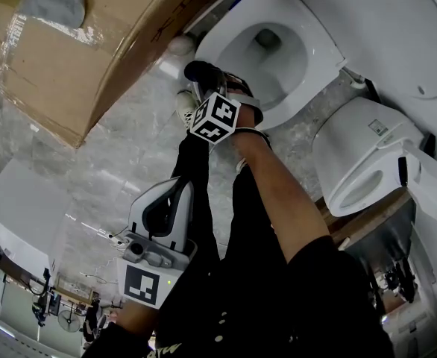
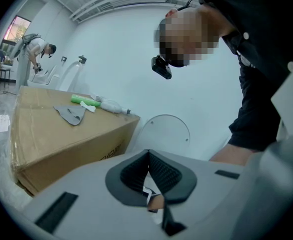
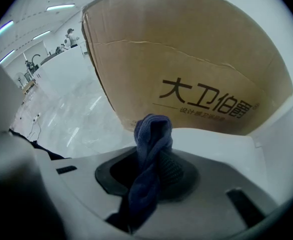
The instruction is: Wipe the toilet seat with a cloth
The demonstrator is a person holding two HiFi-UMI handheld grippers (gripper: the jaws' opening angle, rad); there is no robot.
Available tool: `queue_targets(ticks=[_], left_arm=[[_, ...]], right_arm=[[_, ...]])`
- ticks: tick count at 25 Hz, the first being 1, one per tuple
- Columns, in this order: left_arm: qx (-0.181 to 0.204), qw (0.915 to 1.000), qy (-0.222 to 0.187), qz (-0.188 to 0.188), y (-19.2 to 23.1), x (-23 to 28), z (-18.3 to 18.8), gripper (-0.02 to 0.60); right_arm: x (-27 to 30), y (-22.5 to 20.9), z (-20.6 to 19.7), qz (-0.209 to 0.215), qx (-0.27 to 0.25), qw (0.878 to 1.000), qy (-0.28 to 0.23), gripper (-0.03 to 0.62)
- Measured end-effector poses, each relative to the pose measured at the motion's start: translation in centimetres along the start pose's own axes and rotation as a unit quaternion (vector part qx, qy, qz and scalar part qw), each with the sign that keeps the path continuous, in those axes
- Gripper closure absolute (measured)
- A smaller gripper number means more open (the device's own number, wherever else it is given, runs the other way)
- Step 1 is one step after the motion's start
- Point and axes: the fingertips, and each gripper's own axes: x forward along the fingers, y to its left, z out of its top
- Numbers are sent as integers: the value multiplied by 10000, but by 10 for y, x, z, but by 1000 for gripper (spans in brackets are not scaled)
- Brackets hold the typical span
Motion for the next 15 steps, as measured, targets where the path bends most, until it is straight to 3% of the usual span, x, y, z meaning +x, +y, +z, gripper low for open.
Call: queue_targets(ticks=[15], left_arm=[[-38,10000,80,-7,16,4,4,572]], right_arm=[[9,-102,17,-680,834,9942,-88,499]])
